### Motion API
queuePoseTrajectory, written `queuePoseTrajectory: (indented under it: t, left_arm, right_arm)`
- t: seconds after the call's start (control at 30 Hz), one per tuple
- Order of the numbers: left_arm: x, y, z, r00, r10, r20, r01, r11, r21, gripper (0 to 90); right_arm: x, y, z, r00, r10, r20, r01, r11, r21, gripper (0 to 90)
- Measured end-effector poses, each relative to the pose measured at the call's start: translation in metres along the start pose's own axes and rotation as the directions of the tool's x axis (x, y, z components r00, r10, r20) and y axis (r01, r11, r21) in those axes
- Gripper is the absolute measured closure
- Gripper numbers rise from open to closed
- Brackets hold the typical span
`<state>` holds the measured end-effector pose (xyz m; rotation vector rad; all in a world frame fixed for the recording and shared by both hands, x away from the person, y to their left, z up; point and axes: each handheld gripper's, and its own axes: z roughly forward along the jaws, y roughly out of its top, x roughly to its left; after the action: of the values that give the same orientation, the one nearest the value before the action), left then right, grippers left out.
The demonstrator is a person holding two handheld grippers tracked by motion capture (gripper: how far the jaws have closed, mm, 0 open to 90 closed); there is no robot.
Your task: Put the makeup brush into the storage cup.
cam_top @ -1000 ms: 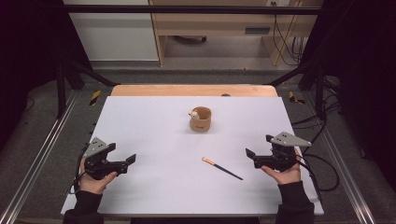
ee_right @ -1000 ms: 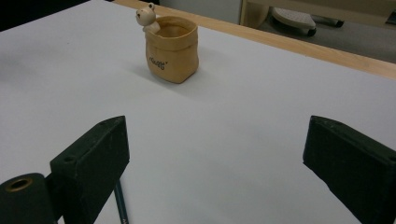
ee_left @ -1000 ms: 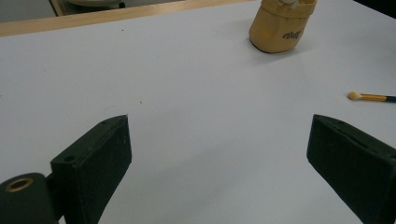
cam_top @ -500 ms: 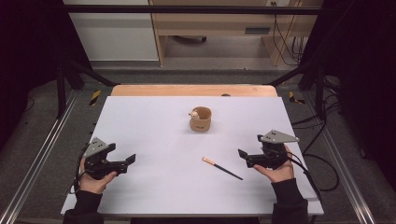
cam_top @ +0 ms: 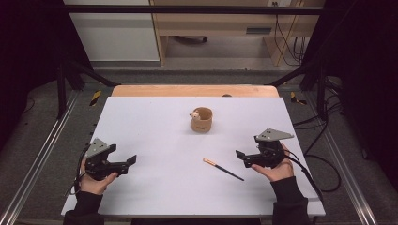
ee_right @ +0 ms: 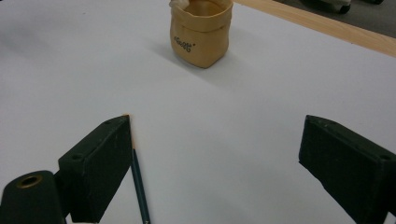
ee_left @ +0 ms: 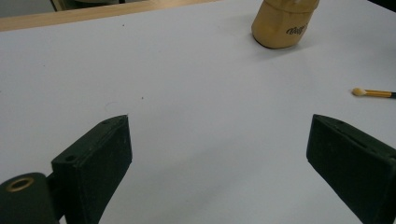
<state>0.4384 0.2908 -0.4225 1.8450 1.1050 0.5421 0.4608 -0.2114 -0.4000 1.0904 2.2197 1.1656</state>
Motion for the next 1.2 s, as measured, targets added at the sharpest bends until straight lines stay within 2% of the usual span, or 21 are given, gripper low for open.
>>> queuePoseTrajectory:
  t: [0.23, 0.73, 1.0, 1.03, 1.17, 1.2]
  left_arm:
    - [0.000, -0.001, 0.001, 1.0000, 0.003, 0.001, -0.003, 1.0000, 0.008, 6.5]
    - [-0.001, -0.001, 0.003, 0.9999, 0.013, 0.004, -0.013, 0.9997, 0.020, 6.6]
    - [-0.001, -0.002, 0.004, 0.9999, 0.015, 0.004, -0.015, 0.9996, 0.025, 6.7]
    - [-0.001, -0.002, 0.004, 0.9999, 0.016, 0.004, -0.016, 0.9995, 0.027, 6.7]
    - [-0.001, -0.002, 0.004, 0.9999, 0.016, 0.005, -0.016, 0.9995, 0.029, 6.7]
    - [-0.001, -0.002, 0.005, 0.9998, 0.016, 0.006, -0.016, 0.9994, 0.030, 6.7]
  right_arm:
    - [0.004, 0.007, 0.002, 0.9998, -0.012, -0.015, 0.013, 0.999, 0.046, 10.1]
    - [0.011, 0.017, 0.007, 0.9959, -0.080, -0.043, 0.084, 0.990, 0.111, 15.6]
    - [0.018, 0.023, 0.013, 0.9920, -0.110, -0.061, 0.120, 0.976, 0.181, 17.8]
    - [0.018, 0.024, 0.015, 0.9899, -0.126, -0.064, 0.137, 0.971, 0.196, 18.5]
    - [0.020, 0.024, 0.018, 0.9890, -0.130, -0.070, 0.143, 0.966, 0.216, 20.2]
    - [0.021, 0.024, 0.019, 0.9870, -0.144, -0.072, 0.156, 0.963, 0.221, 20.8]
